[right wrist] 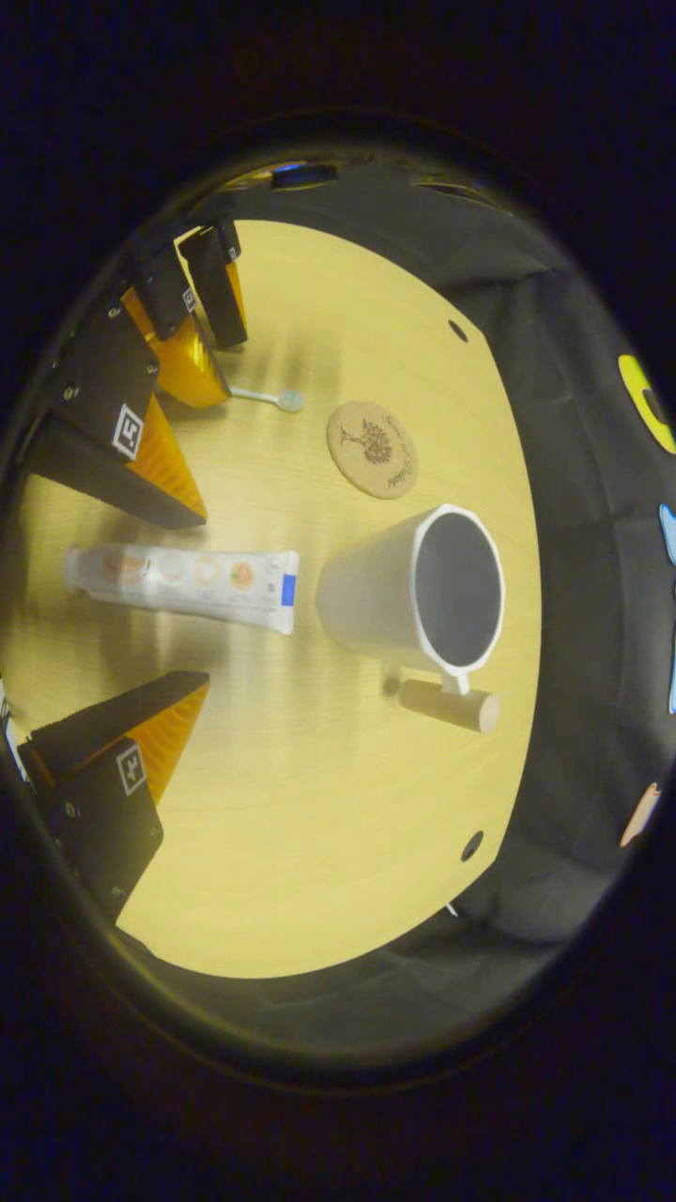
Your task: Put the toothbrush and toothpaste on the desktop into the cup, then pick up the cup and place it on the coaster on the desktop.
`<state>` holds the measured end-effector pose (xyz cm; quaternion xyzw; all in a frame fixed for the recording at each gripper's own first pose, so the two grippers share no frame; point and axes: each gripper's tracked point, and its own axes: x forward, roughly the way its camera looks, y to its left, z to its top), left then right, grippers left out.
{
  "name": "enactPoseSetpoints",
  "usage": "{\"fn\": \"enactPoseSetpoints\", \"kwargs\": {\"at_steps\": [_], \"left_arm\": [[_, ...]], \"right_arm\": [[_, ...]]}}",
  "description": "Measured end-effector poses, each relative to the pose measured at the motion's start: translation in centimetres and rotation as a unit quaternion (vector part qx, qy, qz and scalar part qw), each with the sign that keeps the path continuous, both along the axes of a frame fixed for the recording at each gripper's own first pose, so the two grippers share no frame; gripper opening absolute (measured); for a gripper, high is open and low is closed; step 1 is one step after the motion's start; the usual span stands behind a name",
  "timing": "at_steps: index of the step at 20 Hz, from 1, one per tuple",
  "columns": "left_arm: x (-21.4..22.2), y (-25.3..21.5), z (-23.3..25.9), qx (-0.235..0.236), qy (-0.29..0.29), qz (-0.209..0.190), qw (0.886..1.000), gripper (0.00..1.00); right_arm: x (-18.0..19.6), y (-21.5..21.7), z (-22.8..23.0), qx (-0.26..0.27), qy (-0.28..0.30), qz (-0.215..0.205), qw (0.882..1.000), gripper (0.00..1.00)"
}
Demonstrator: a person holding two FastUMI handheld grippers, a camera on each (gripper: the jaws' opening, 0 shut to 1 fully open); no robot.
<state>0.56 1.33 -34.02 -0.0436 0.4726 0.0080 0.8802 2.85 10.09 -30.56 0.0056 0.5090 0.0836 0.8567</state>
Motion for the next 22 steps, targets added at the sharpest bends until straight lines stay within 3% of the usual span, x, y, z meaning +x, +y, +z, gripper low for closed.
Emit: {"fn": "enactPoseSetpoints", "kwargs": {"at_steps": [1,2,5,9,10,11,14,15,16,18,19,20,22], "left_arm": [[0.1,0.1,0.0,0.004,0.0,-0.003,1.0,0.96],[0.2,0.1,0.0,0.013,0.0,-0.005,1.0,0.9],[0.2,0.1,-0.3,0.05,-0.001,-0.022,0.999,0.92],[0.3,-0.2,-0.4,0.05,-0.011,-0.017,0.999,0.89],[0.3,0.0,-0.4,0.053,-0.012,-0.016,0.998,0.84],[0.3,-0.2,-0.3,0.053,-0.013,-0.016,0.998,0.89],[0.4,-0.3,-0.3,0.054,-0.012,-0.022,0.998,0.84],[0.5,-0.3,-0.2,0.055,-0.015,-0.023,0.998,0.77],[0.4,-0.1,-0.2,0.057,-0.014,-0.022,0.998,0.58],[0.5,-0.5,-0.2,0.063,-0.008,-0.02,0.998,0.28],[0.7,-0.6,-0.1,0.068,-0.01,-0.021,0.997,0.28],[0.7,-0.5,-0.2,0.071,-0.005,-0.02,0.997,0.1],[0.8,-0.5,-0.2,0.077,-0.001,-0.026,0.997,0.1]], "right_arm": [[0.1,0.1,-0.4,-0.002,0.006,0.0,1.0,0.94],[0.1,0.2,-0.8,-0.003,0.012,-0.001,1.0,0.94],[0.7,0.1,-2.1,-0.015,0.013,0.002,1.0,0.93],[-0.3,0.0,-1.6,-0.018,0.024,0.004,1.0,0.94],[-0.4,0.1,-1.8,-0.016,0.024,0.005,1.0,0.94],[-0.4,0.1,-1.7,-0.016,0.023,0.006,1.0,0.93],[-0.4,0.0,-1.7,-0.017,0.027,0.005,0.999,0.9],[-0.4,0.1,-1.6,-0.017,0.029,0.006,0.999,0.8],[-0.4,0.2,-1.7,-0.016,0.031,0.008,0.999,0.82],[-0.6,0.0,-1.7,-0.013,0.041,-0.004,0.999,0.53],[-0.4,-0.2,-1.7,-0.017,0.038,-0.007,0.999,0.5],[-0.8,-0.2,-1.4,-0.012,0.047,-0.01,0.999,0.42],[-0.7,-0.3,-1.6,-0.004,0.054,-0.016,0.998,0.29]]}}
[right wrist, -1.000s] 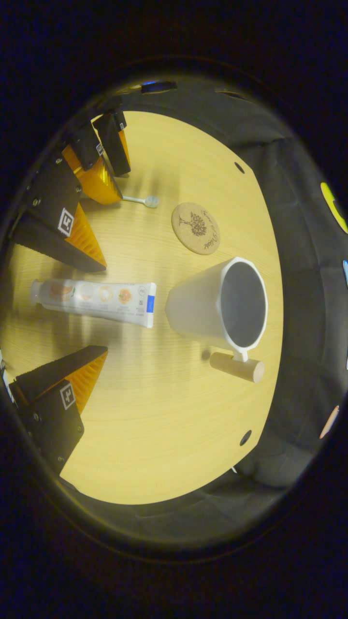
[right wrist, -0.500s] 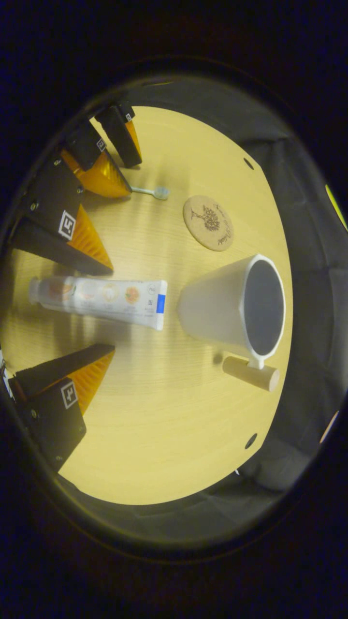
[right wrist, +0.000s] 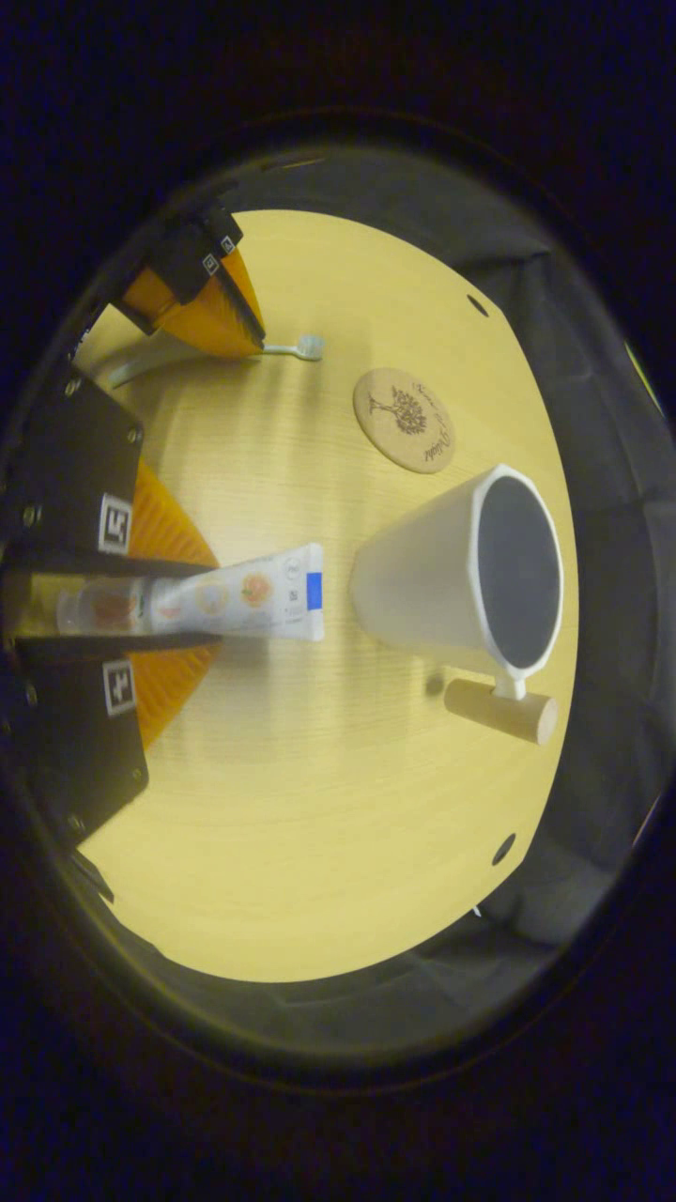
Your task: Put the toothbrush and toothpaste on the desktop into the cup, then pick up the cup and place it on the coaster on the desktop.
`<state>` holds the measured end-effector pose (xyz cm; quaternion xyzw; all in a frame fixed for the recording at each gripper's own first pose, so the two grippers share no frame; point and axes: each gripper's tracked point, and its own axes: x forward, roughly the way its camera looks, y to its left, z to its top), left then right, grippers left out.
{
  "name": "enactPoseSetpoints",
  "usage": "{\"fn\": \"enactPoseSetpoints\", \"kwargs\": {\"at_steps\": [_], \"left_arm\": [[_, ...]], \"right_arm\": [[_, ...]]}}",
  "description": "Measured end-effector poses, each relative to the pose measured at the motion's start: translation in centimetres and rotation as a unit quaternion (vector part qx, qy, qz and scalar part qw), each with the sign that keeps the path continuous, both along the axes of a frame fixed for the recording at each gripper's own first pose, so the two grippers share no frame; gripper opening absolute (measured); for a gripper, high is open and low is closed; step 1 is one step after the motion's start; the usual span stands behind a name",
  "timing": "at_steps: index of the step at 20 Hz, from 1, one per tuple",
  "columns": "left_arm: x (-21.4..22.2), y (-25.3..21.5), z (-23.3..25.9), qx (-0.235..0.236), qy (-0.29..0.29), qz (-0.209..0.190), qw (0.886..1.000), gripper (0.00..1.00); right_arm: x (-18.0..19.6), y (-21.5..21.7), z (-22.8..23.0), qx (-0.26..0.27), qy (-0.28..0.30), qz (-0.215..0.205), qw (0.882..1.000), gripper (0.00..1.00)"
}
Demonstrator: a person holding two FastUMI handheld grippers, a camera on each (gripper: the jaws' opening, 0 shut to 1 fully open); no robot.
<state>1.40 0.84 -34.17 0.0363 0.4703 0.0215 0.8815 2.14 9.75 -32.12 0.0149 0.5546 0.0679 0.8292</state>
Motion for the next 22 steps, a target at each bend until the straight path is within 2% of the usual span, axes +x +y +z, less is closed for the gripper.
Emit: {"fn": "enactPoseSetpoints", "kwargs": {"at_steps": [2,8,13,17,22], "left_arm": [[0.1,0.0,-0.1,-0.003,0.001,0.003,1.0,0.08],[0.4,0.1,0.2,-0.023,-0.018,0.0,1.0,0.08],[0.3,1.1,1.8,-0.038,-0.044,0.013,0.998,0.08],[1.0,1.5,4.8,-0.05,-0.086,0.018,0.995,0.08],[1.5,1.5,7.8,-0.054,-0.124,0.015,0.991,0.07]], "right_arm": [[-0.1,0.0,0.3,0.016,0.005,-0.008,1.0,0.17],[0.0,0.0,0.5,0.069,0.001,-0.037,0.997,0.17],[-0.1,-1.6,0.9,0.084,-0.007,-0.059,0.995,0.16],[-0.7,-3.2,3.5,0.104,-0.035,-0.082,0.991,0.16],[0.6,-4.6,7.8,0.129,-0.084,-0.1,0.983,0.16]]}}
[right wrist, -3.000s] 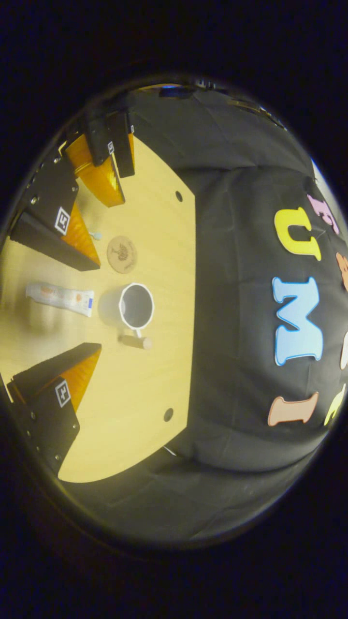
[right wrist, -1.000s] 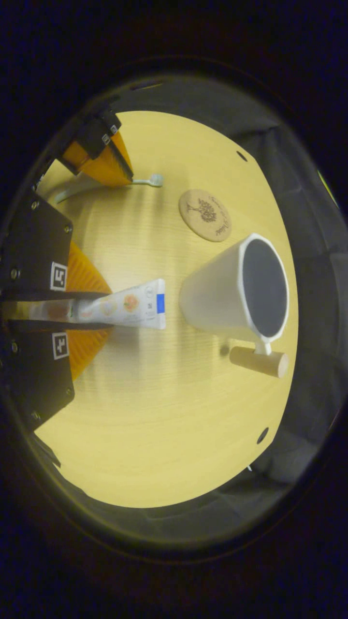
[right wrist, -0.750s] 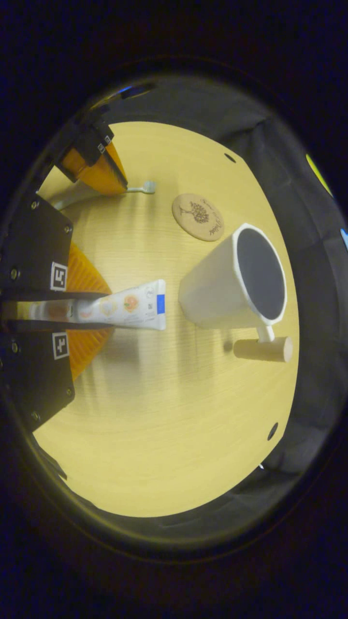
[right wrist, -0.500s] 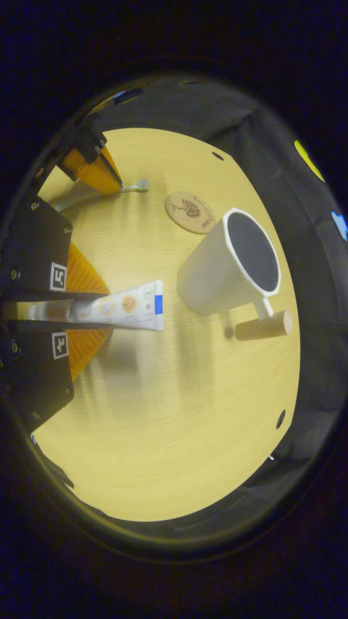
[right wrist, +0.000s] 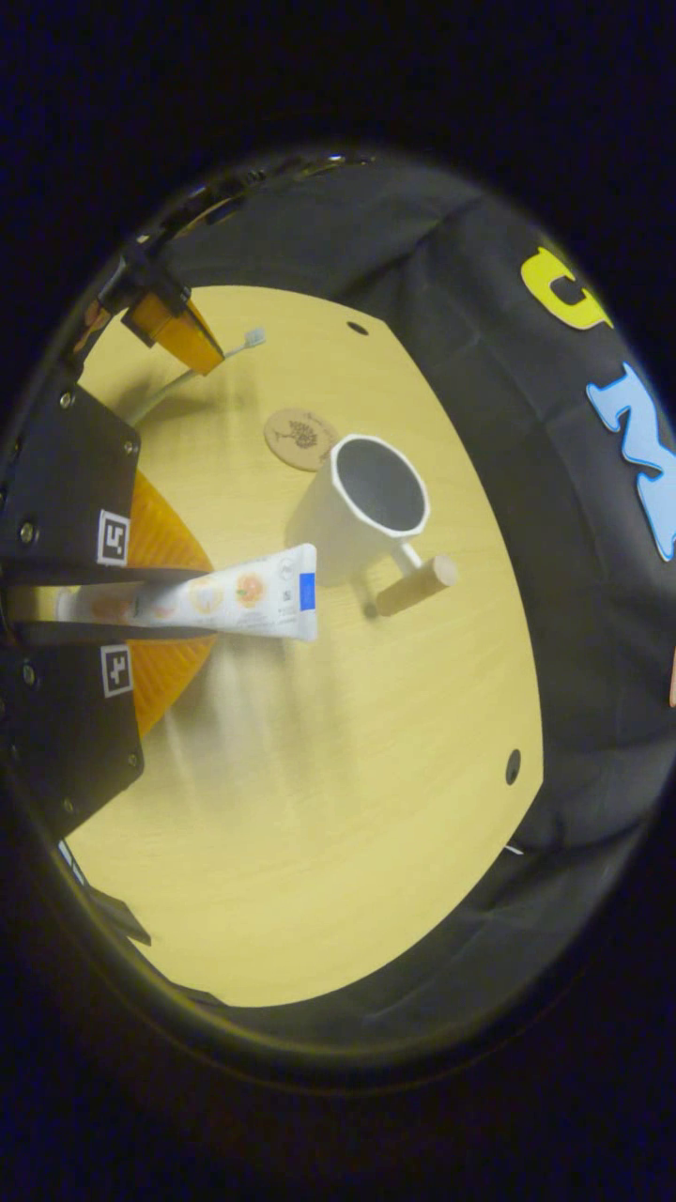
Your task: Put the toothbrush and toothpaste on the desktop into the cup, then pick up the cup and place it on the coaster on the desktop.
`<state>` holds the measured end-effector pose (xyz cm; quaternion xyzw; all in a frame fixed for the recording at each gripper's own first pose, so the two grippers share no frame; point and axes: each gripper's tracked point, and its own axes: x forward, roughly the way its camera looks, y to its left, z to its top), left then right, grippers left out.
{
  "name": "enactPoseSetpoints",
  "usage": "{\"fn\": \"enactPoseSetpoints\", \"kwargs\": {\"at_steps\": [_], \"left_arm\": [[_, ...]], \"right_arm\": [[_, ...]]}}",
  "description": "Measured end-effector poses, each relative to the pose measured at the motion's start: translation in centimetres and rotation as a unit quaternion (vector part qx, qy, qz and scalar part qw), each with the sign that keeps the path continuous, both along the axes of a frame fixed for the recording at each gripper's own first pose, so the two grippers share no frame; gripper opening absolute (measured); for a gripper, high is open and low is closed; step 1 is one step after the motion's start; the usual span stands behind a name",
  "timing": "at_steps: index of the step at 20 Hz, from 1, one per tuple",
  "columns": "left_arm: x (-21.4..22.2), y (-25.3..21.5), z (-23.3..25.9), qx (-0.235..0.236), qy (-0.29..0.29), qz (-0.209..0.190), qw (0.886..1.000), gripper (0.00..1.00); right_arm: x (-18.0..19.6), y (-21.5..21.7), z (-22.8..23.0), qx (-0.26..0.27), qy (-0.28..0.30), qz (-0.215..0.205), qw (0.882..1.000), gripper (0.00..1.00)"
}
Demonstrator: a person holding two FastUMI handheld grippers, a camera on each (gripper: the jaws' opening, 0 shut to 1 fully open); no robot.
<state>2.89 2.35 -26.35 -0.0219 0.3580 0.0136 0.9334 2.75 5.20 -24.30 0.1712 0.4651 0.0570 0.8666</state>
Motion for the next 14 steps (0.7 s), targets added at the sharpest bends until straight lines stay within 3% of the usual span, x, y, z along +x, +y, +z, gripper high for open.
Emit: {"fn": "enactPoseSetpoints", "kwargs": {"at_steps": [14], "left_arm": [[0.5,-1.5,4.2,0.008,-0.043,-0.027,0.999,0.07]], "right_arm": [[10.9,1.6,9.2,0.058,-0.108,-0.014,0.992,0.16]]}}
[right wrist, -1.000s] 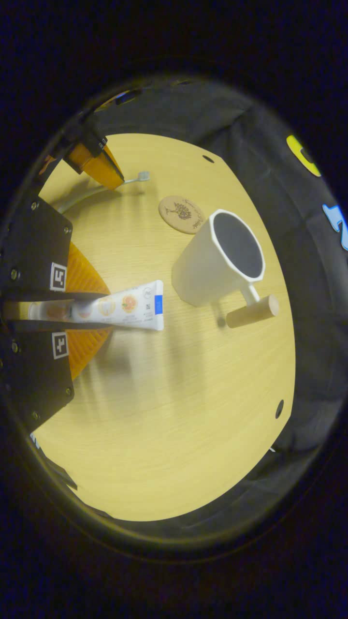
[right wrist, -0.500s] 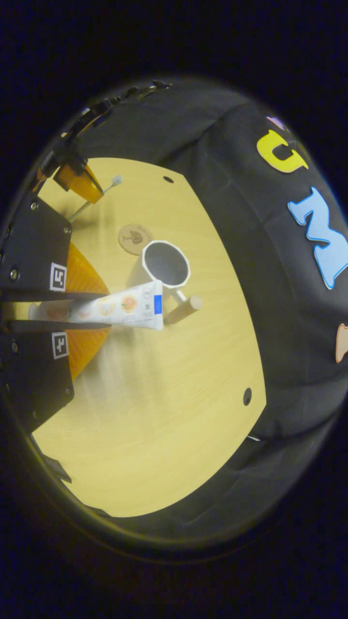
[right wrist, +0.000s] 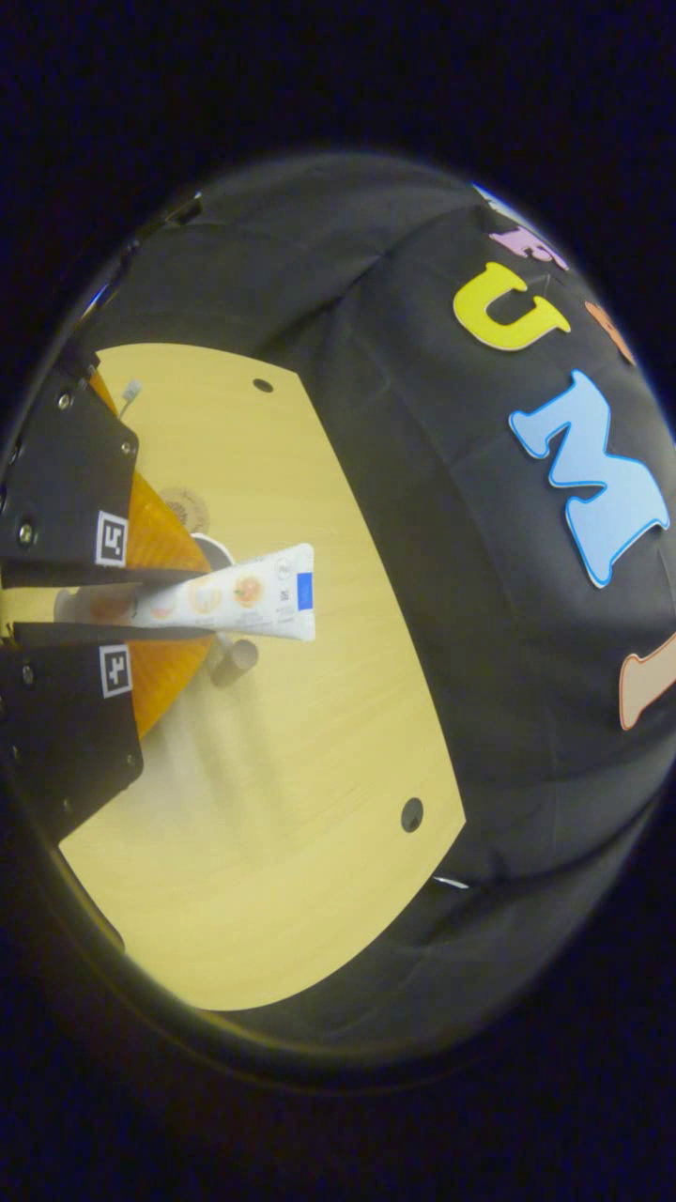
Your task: Put the toothbrush and toothpaste on the desktop into the cup, then pick up the cup and place it on the coaster on the desktop.
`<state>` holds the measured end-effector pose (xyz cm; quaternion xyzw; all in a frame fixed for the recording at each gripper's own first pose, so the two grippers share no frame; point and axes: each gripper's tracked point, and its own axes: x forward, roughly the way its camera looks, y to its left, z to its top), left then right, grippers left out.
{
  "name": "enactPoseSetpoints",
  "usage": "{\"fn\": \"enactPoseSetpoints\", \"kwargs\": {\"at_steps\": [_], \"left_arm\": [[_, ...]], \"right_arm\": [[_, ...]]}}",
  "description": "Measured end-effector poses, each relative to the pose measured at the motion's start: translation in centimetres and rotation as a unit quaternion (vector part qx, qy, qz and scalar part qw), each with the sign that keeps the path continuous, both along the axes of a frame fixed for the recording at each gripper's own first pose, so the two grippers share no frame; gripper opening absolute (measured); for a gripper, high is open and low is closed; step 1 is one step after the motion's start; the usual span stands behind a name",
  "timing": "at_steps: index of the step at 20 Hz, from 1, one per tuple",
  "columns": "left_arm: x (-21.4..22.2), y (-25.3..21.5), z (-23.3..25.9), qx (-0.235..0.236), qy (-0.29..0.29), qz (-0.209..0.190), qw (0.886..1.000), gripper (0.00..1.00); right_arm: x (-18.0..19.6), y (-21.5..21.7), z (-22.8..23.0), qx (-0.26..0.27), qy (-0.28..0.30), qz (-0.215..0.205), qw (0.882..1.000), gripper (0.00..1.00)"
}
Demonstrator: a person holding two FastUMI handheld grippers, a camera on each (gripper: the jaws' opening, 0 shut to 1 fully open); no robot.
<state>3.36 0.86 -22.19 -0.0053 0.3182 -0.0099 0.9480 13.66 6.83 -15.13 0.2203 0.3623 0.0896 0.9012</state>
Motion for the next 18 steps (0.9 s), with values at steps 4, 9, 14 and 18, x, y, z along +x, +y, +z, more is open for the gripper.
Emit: {"fn": "enactPoseSetpoints", "kwargs": {"at_steps": [4,9,14,18], "left_arm": [[-0.4,0.2,0.2,-0.004,-0.002,0.002,1.0,0.08],[-0.8,0.4,0.4,-0.008,0.002,0.007,1.0,0.07],[-1.6,0.8,0.3,-0.018,0.007,0.023,1.0,0.07],[-1.6,1.1,0.8,-0.021,0.01,0.037,0.999,0.07]], "right_arm": [[3.5,1.3,1.3,0.021,-0.023,-0.017,0.999,0.16],[7.1,2.1,0.7,0.017,-0.06,-0.045,0.997,0.16],[8.1,2.9,-0.9,-0.04,-0.118,-0.038,0.991,0.16],[7.7,4.3,-2.4,-0.038,-0.136,-0.033,0.989,0.16]]}}
